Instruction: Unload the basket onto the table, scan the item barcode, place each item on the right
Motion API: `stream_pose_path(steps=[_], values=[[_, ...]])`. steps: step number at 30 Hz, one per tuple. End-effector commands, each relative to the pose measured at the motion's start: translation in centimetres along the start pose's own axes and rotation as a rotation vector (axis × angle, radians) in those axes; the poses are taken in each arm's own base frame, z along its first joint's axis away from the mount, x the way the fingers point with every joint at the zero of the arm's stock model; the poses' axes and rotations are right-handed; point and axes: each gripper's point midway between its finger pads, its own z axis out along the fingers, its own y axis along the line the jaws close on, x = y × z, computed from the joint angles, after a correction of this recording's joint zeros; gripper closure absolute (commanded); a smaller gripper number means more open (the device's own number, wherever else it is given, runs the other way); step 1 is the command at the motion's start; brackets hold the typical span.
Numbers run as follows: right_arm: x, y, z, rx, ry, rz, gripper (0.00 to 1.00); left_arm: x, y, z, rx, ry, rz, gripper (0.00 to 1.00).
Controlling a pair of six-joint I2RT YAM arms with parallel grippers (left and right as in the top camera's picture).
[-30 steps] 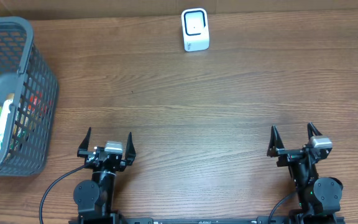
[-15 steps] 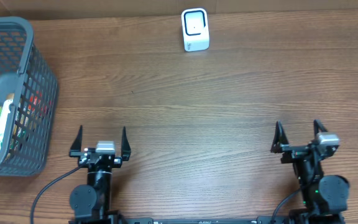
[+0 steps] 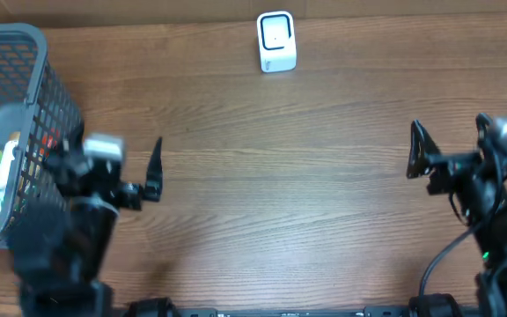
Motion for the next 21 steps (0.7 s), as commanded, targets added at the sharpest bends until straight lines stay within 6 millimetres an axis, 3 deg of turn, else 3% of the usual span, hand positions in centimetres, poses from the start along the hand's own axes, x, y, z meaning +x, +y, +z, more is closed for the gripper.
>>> stream_pose_path(steps=[1, 4, 7, 10, 13, 17, 19, 21], values=[[-3.1, 1.6, 0.4, -0.074, 0.063, 0.000, 0.00, -4.8, -0.2, 0.7, 0.111, 0.092, -0.059, 0.00], [-3.7, 2.5, 1.0, -0.113, 0.179, 0.017, 0.00, -6.6, 0.4, 1.1, 0.141, 0.231, -0.098, 0.00], [-3.6, 3.8, 1.6, -0.182, 0.291, 0.043, 0.00, -7.1, 0.8, 1.4, 0.154, 0.335, -0.118, 0.00], [-2.7, 3.7, 2.6, -0.176, 0.362, 0.065, 0.00, -6.8, 1.0, 2.2, 0.165, 0.405, -0.122, 0.00], [-0.9, 3.8, 3.3, -0.185, 0.443, 0.105, 0.00, -6.2, -0.7, 3.0, 0.252, 0.455, -0.251, 0.01], [0.1, 3.7, 4.4, -0.181, 0.487, 0.114, 0.00, -5.3, -1.5, 4.2, 0.315, 0.502, -0.293, 0.00], [0.3, 3.6, 4.9, -0.181, 0.493, 0.116, 0.00, -4.7, -1.2, 5.1, 0.303, 0.526, -0.297, 0.00], [0.3, 3.6, 5.3, -0.180, 0.493, 0.115, 0.00, -3.6, 0.7, 6.1, 0.198, 0.561, -0.282, 0.00]])
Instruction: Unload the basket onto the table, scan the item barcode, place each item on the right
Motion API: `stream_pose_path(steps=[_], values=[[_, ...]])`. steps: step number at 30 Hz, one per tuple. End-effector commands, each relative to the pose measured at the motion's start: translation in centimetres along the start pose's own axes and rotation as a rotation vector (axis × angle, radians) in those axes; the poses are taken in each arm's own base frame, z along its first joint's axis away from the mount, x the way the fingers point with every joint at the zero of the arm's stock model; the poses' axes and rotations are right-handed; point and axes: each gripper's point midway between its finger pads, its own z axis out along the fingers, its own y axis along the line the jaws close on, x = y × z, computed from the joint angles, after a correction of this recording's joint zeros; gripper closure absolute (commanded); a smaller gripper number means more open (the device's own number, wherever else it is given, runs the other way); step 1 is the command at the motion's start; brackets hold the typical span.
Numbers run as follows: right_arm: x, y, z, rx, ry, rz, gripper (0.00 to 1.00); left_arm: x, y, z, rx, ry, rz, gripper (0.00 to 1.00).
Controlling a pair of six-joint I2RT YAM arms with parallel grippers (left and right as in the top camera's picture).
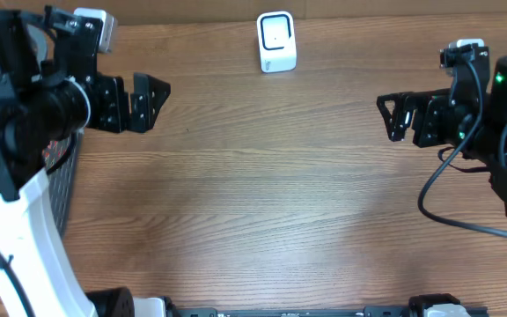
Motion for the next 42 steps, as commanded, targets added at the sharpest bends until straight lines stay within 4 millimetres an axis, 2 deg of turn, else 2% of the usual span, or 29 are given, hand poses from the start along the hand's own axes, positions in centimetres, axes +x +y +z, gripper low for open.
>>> stream_pose_path(steps=[1, 4, 7, 9, 11, 14, 17, 20, 21, 23, 32, 38, 41, 42], values=[[-0.9, 0.5, -0.2, -0.019, -0.027, -0.004, 0.00, -0.5, 2.7, 0.5, -0.121, 0.002, -0.064, 0.00], [-1.1, 0.4, 0.2, -0.019, -0.028, -0.004, 0.00, -1.0, 7.3, -0.8, -0.324, -0.046, -0.199, 0.00], [-1.3, 0.3, 0.4, -0.019, -0.031, -0.005, 0.00, -1.1, 11.8, -3.0, -0.432, -0.125, -0.367, 0.00], [-1.5, 0.3, 0.6, -0.020, -0.035, -0.006, 0.00, -0.5, 15.3, -5.0, -0.496, -0.175, -0.485, 0.00], [-1.6, 0.3, 0.8, -0.020, -0.034, -0.006, 0.00, 0.8, 18.8, -7.1, -0.561, -0.210, -0.592, 0.00], [-1.5, 0.2, 0.9, -0.017, -0.029, -0.004, 0.00, 3.5, 23.6, -9.1, -0.651, -0.210, -0.711, 0.00], [-1.5, 0.1, 1.1, -0.014, -0.024, -0.003, 0.00, 6.6, 27.6, -9.6, -0.718, -0.159, -0.816, 0.10], [-1.4, -0.1, 1.3, -0.010, -0.016, 0.000, 0.00, 8.6, 30.3, -9.1, -0.741, -0.115, -0.872, 0.13], [-1.3, -0.1, 1.4, -0.010, -0.013, 0.001, 0.00, 9.3, 31.6, -8.3, -0.744, -0.086, -0.876, 0.13], [-1.3, -0.1, 1.4, -0.010, -0.013, 0.001, 0.00, 10.1, 32.7, -7.1, -0.732, -0.039, -0.859, 0.14], [-1.5, -0.1, 1.6, -0.010, -0.017, 0.000, 0.00, 14.1, 36.9, -1.1, -0.644, 0.165, -0.828, 0.15], [-1.5, -0.1, 1.6, -0.010, -0.018, -0.001, 0.00, 19.1, 39.3, 3.1, -0.614, 0.342, -0.910, 0.19], [-1.5, -0.1, 1.6, -0.011, -0.018, 0.000, 0.00, 21.3, 40.2, 4.8, -0.618, 0.412, -0.946, 0.17], [-1.5, -0.1, 1.6, -0.010, -0.018, -0.001, 0.00, 21.7, 40.4, 5.3, -0.616, 0.428, -0.949, 0.13]])
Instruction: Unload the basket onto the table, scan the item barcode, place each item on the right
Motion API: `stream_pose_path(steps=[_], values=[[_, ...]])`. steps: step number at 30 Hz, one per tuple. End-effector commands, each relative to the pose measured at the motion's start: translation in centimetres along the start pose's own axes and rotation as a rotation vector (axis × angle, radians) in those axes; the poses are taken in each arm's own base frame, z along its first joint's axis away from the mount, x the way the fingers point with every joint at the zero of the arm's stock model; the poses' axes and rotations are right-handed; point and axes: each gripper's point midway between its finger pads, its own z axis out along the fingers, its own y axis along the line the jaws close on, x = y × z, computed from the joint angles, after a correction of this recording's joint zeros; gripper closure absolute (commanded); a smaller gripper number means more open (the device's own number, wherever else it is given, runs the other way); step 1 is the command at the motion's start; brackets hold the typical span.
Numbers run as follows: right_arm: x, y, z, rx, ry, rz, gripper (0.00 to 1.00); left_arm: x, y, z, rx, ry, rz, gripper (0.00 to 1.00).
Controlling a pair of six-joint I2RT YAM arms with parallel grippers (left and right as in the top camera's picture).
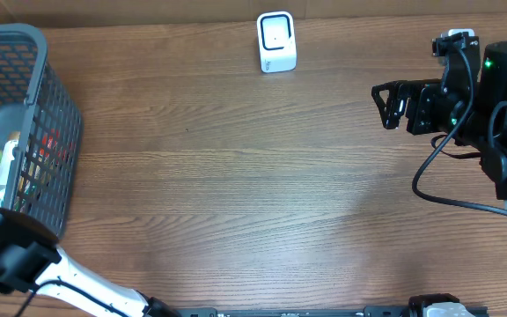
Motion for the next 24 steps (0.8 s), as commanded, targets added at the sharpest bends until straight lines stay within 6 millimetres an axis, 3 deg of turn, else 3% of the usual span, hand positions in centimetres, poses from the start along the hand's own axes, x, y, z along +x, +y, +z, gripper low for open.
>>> stream_pose_path(steps=[1, 4, 11, 19, 24], values=[[-0.8, 0.3, -0.5, -0.003, -0.028, -0.010, 0.00, 0.5, 0.9, 3.0, -0.059, 0.073, 0.017, 0.08], [-0.7, 0.3, -0.4, -0.002, -0.021, -0.008, 0.00, 0.4, 0.4, 4.7, -0.098, 0.096, 0.048, 0.01], [-0.1, -0.1, 0.4, 0.002, 0.017, 0.004, 0.00, 0.0, -2.6, 7.9, -0.233, 0.105, 0.176, 0.05], [0.7, -0.7, 2.2, 0.009, 0.079, 0.031, 0.00, -0.5, -1.6, 9.7, -0.340, 0.097, 0.128, 0.04], [1.3, -0.9, 3.1, 0.003, 0.115, 0.047, 0.00, 0.1, -1.4, 12.1, -0.344, 0.146, 0.144, 0.04]])
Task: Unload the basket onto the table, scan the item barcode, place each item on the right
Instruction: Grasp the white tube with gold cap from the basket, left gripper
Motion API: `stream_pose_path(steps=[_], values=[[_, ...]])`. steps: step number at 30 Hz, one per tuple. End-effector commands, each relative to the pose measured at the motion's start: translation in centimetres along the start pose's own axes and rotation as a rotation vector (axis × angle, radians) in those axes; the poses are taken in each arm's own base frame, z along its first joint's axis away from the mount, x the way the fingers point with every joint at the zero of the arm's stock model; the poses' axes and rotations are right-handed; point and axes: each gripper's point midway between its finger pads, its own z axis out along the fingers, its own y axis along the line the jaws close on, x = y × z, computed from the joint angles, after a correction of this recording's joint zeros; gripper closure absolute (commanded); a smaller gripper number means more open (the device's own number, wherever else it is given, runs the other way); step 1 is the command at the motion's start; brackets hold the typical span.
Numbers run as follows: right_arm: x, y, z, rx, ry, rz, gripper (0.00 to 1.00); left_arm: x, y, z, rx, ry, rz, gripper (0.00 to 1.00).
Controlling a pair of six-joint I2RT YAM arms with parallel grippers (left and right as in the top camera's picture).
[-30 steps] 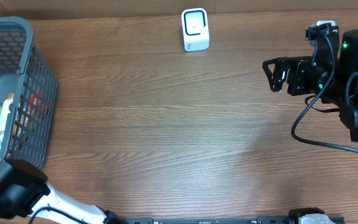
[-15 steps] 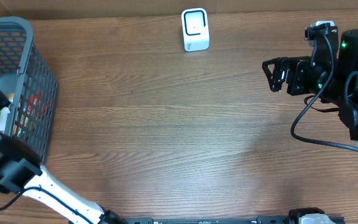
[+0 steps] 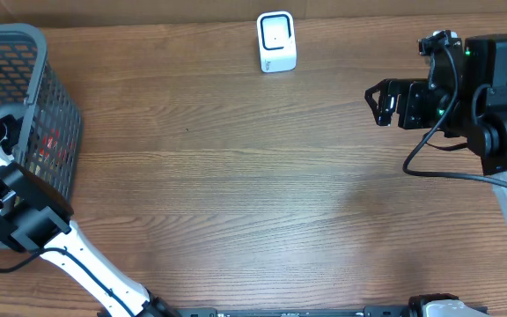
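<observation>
The white barcode scanner [image 3: 276, 41] stands upright at the back middle of the table. A grey mesh basket [image 3: 47, 84] sits at the far left, with a red item [image 3: 51, 141] showing through its wall. My left arm [image 3: 20, 216] rises from the front edge and reaches over the basket's near side. Its gripper is out of view past the left edge. My right gripper [image 3: 378, 102] hovers at the right, open and empty, pointing left, well to the right of the scanner.
Bare wooden tabletop [image 3: 253, 194] spreads between the basket and the right arm. A black cable [image 3: 429, 167] loops down from the right wrist. The back edge of the table runs just behind the scanner.
My left arm has moved up from the lower left corner and now covers the basket's near side and the items that showed there. My right gripper has shifted slightly left.
Both arms first sat low near the front edge, grippers open. Then both were raised, the left gripper open just right of the basket and the right one at the right side. Then the left arm was at the lower left corner, and now it is over the basket.
</observation>
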Motion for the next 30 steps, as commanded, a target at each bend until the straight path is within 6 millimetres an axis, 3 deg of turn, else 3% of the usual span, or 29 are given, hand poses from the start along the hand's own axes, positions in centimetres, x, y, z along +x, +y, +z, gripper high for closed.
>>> stream_pose_path(steps=[1, 5, 7, 10, 12, 18, 22, 23, 24, 26, 30], values=[[-0.4, 0.3, -0.1, -0.012, -0.004, 0.005, 0.00, 0.5, 0.2, 2.9, -0.034, 0.059, -0.006, 0.04], [-0.3, 0.3, 0.0, -0.011, 0.000, 0.024, 0.00, 1.4, -0.5, 5.3, -0.023, 0.121, 0.008, 0.07], [-0.4, 0.3, 0.0, -0.011, -0.001, 0.027, 0.00, 1.9, -0.9, 6.3, -0.017, 0.150, 0.015, 0.14], [-0.3, 0.3, 0.0, -0.011, 0.000, 0.028, 0.00, 2.2, -1.2, 6.7, -0.007, 0.167, 0.015, 0.57], [-0.3, 0.3, 0.0, -0.011, 0.000, 0.027, 0.00, 2.2, -1.3, 6.5, 0.002, 0.167, 0.013, 0.94], [-0.3, 0.3, 0.0, -0.011, 0.000, 0.028, 0.00, 1.8, -0.9, 3.8, 0.014, 0.130, -0.031, 0.96], [-0.4, 0.3, 0.0, -0.011, -0.001, 0.028, 0.00, 0.1, -0.5, -1.3, 0.058, 0.010, -0.067, 0.96], [-0.4, 0.3, 0.0, -0.011, -0.001, 0.027, 0.00, -0.8, -0.1, -4.6, 0.082, -0.070, -0.082, 0.96], [-0.4, 0.3, 0.0, -0.011, -0.003, 0.027, 0.00, -1.1, 0.1, -6.1, 0.094, -0.105, -0.088, 0.96], [-0.6, 0.3, 0.0, -0.012, -0.010, 0.025, 0.00, -1.5, 0.5, -10.9, 0.135, -0.209, -0.104, 0.96], [-1.0, 0.4, 0.0, -0.015, -0.028, 0.019, 0.00, -0.2, 1.3, -20.4, 0.212, -0.389, -0.161, 0.96]])
